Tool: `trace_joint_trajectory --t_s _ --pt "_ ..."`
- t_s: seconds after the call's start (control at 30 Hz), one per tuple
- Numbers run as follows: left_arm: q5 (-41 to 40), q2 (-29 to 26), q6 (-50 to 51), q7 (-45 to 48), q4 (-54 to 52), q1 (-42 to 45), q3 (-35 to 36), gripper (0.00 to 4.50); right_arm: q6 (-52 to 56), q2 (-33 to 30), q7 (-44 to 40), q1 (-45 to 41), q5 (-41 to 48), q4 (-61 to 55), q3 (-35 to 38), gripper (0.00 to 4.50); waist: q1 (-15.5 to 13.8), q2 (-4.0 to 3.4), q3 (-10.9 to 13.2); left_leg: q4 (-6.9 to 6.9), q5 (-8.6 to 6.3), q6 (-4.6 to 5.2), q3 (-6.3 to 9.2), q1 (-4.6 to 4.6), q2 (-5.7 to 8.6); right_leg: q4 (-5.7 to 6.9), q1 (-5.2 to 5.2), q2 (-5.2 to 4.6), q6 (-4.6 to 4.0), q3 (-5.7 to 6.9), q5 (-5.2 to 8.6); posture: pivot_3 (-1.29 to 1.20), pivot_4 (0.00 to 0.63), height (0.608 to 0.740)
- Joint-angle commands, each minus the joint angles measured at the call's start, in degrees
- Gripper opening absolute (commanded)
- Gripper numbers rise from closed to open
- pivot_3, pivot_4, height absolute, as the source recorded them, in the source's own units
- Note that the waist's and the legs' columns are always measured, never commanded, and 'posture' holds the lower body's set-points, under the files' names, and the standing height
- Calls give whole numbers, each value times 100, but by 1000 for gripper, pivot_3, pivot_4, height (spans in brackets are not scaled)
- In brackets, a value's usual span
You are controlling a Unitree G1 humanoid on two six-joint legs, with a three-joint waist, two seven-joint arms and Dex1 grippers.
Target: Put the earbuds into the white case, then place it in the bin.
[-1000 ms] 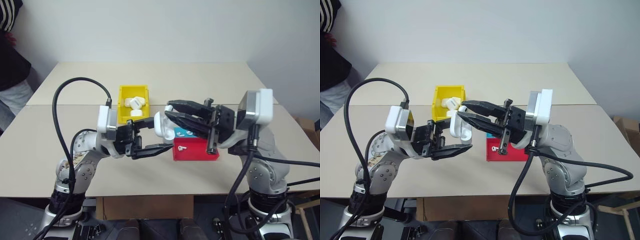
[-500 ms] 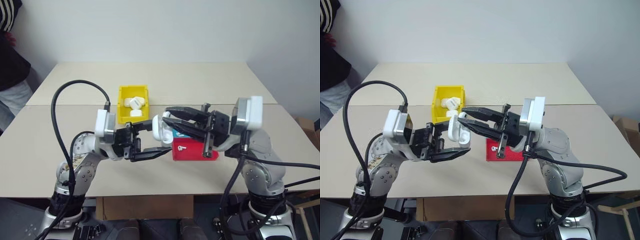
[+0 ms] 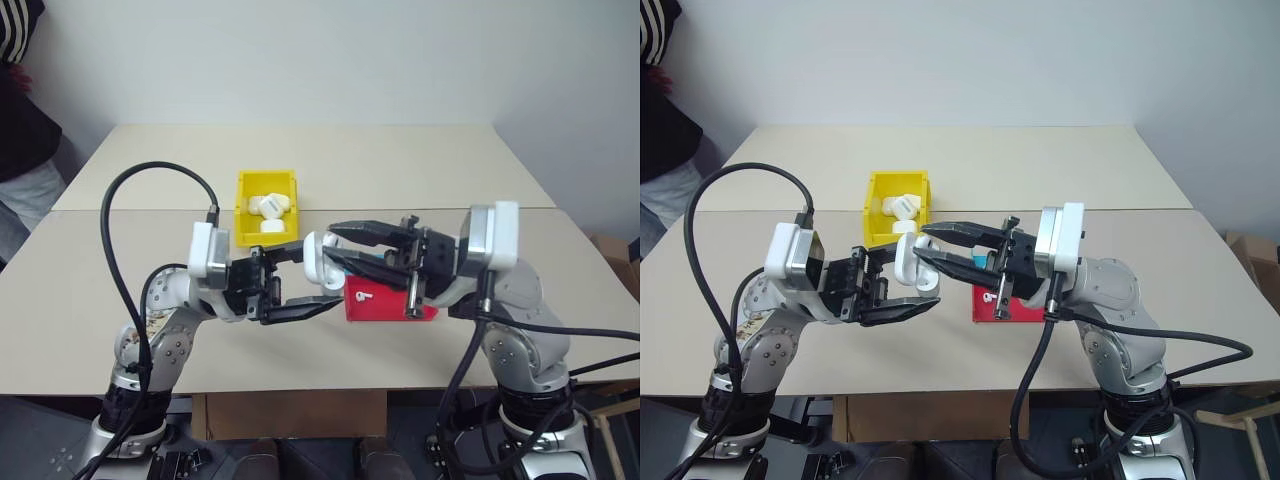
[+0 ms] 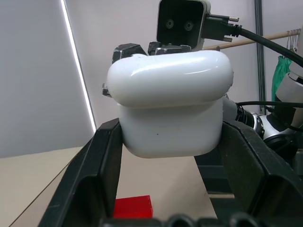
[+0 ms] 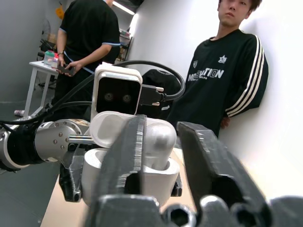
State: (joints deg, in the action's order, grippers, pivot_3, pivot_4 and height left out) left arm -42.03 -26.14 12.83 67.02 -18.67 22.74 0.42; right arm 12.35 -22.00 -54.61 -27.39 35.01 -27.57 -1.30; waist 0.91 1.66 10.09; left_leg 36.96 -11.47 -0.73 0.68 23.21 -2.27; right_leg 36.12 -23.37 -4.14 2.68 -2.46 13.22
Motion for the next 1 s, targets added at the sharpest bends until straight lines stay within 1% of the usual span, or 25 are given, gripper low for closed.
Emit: trace_joint_trajectory --t_s 0.03,0.17,0.27,0.33,0.4,0.5,0.57,0.6,0.67,0.73,0.87,0.9,0.93,1.0 --pt "-12 16 -113 8 -52 55 61 2776 -198 -73 0 9 -33 -56 52 2539 0 0 0 0 0 0 0 0 0 0 0 0 0 0 0 0 150 740" --pt "-33 -14 -56 -19 -63 91 72 2776 -248 -139 -42 9 12 -23 116 2539 0 0 0 0 0 0 0 1 0 0 0 0 0 0 0 0 150 740" --pt "-15 -105 -1 2 -59 161 81 2776 -81 -286 -29 -64 378 -34 408 2539 -2 0 0 0 0 0 0 1 0 -1 0 0 0 0 0 0 150 740" --pt "-25 -171 13 37 -50 172 103 2776 312 -647 -139 -122 718 29 591 2539 -10 0 0 0 0 0 0 1 0 -1 0 0 0 0 0 0 150 740" --pt "-38 -233 12 76 -36 169 119 2776 600 -985 -255 -170 875 88 650 2539 -15 0 1 0 0 0 0 2 2 -2 1 -3 0 0 0 0 150 740" --pt "133 -448 -189 310 78 19 172 2776 1115 -1790 -527 -590 641 546 556 2539 1 -1 1 0 0 0 -1 2 5 -4 1 -6 -2 0 -1 0 150 740" --pt "287 -623 -443 612 209 -208 227 2776 1248 -2303 -812 -1051 151 1054 237 2539 25 -2 1 -1 0 0 -6 0 3 -6 0 -6 -3 -1 0 0 150 740" --pt "329 -684 -523 708 256 -290 243 2776 1267 -2459 -916 -1221 -43 1242 99 2539 44 -3 2 -6 0 0 -11 -1 3 -6 -3 -6 -3 -5 1 0 150 740" --pt "307 -803 -612 861 311 -488 334 2776 1242 -2671 -1168 -1693 -518 1792 -272 2539 68 -3 2 -8 0 0 -14 -1 -3 -4 -10 0 -8 -6 4 0 150 740" --pt "351 -919 -731 969 301 -755 410 2776 807 -2768 -1654 -2228 -1240 2564 -841 2539 69 -3 2 -7 0 0 -15 7 -15 -5 -18 12 -10 -6 5 0 150 740" --pt "445 -1008 -916 1013 213 -1189 494 2776 -13 -2567 -2350 -3108 -2457 4035 -1786 2539 86 -3 2 -10 0 0 -27 15 -30 -4 -39 25 -12 -15 4 0 150 740" --pt "453 -1013 -934 967 150 -1300 523 2776 -83 -2409 -2442 -3406 -2797 4502 -2070 2539 88 -3 2 -11 0 0 -30 24 -31 0 -54 26 -14 -19 2 0 150 740" --pt "455 -1018 -948 926 88 -1382 546 2776 -76 -2234 -2534 -3676 -3046 4910 -2280 2539 109 -4 3 -10 0 0 -32 38 -34 4 -68 29 -35 -21 -11 0 150 740" --pt "460 -1012 -971 864 -6 -1488 577 2776 -159 -1926 -2666 -4098 -3452 5609 -2571 2539 136 -4 3 -10 0 0 -39 48 -38 10 -85 36 -54 -30 -24 0 150 740"
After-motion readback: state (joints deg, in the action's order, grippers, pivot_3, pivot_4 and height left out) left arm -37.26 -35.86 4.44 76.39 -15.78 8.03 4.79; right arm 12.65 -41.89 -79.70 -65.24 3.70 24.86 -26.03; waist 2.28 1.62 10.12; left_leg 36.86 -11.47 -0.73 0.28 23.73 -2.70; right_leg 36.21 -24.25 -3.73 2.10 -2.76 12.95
